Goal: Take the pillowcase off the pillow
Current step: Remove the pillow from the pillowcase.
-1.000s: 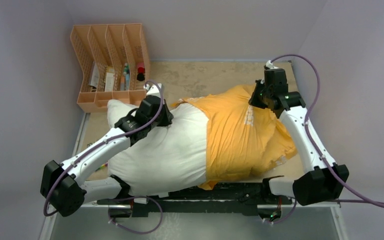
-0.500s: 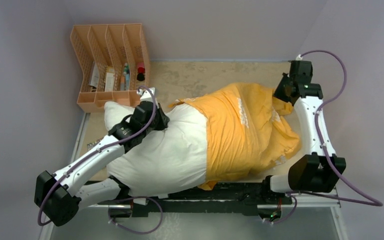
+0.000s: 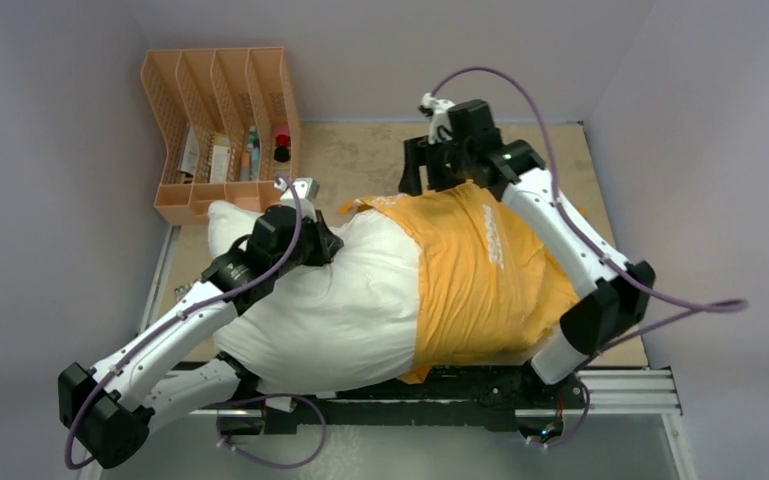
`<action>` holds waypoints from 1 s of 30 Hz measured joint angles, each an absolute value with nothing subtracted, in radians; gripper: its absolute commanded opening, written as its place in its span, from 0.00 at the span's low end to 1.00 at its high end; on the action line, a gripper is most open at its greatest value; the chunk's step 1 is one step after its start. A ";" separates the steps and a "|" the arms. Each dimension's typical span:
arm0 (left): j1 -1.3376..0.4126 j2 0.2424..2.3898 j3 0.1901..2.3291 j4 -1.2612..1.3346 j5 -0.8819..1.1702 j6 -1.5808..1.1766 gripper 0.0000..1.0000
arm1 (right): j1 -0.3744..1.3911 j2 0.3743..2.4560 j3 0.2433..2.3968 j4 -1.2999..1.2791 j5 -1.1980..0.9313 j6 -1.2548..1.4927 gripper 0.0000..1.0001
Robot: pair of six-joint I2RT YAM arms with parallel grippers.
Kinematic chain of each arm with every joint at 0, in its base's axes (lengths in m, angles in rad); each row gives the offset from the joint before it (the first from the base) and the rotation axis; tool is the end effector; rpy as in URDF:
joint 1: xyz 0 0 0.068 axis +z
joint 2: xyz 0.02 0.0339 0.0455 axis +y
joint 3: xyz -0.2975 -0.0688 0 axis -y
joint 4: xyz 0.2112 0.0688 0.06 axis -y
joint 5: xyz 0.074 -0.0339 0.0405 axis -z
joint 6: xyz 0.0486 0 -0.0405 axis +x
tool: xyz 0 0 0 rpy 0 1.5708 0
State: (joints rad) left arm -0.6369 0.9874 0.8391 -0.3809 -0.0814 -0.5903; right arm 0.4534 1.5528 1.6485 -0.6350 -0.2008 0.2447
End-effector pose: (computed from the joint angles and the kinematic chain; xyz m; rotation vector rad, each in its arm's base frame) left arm 0.1467 -0.1036 0.3281 -0.0001 2.1662 -0.6432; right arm 0.2866 0.1504 0.4284 -0.3474 2.1337 0.6228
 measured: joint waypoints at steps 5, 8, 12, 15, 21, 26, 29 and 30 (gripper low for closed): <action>-0.646 0.952 0.831 -0.387 -0.030 -0.581 0.00 | 0.609 1.729 1.769 -0.694 -0.126 0.170 0.77; -0.651 0.944 0.822 -0.386 -0.022 -0.582 0.00 | 0.681 1.809 1.811 -0.733 -0.071 0.134 0.74; -0.652 0.935 0.817 -0.390 -0.022 -0.583 0.00 | 0.727 1.847 1.817 -0.768 0.003 0.106 0.49; -0.655 0.928 0.812 -0.396 -0.029 -0.590 0.00 | 0.731 1.842 1.818 -0.775 0.082 0.109 0.31; -0.660 0.908 0.805 -0.410 -0.053 -0.622 0.00 | 0.713 1.821 1.817 -0.811 0.313 0.146 0.00; -0.665 0.902 0.805 -0.407 -0.056 -0.645 0.00 | 0.625 1.788 1.774 -0.834 0.378 0.201 0.00; -0.670 0.903 0.805 -0.400 -0.056 -0.653 0.00 | 0.553 1.752 1.727 -0.835 0.374 0.232 0.00; -0.673 0.904 0.805 -0.398 -0.056 -0.656 0.00 | 0.527 1.736 1.711 -0.836 0.372 0.242 0.00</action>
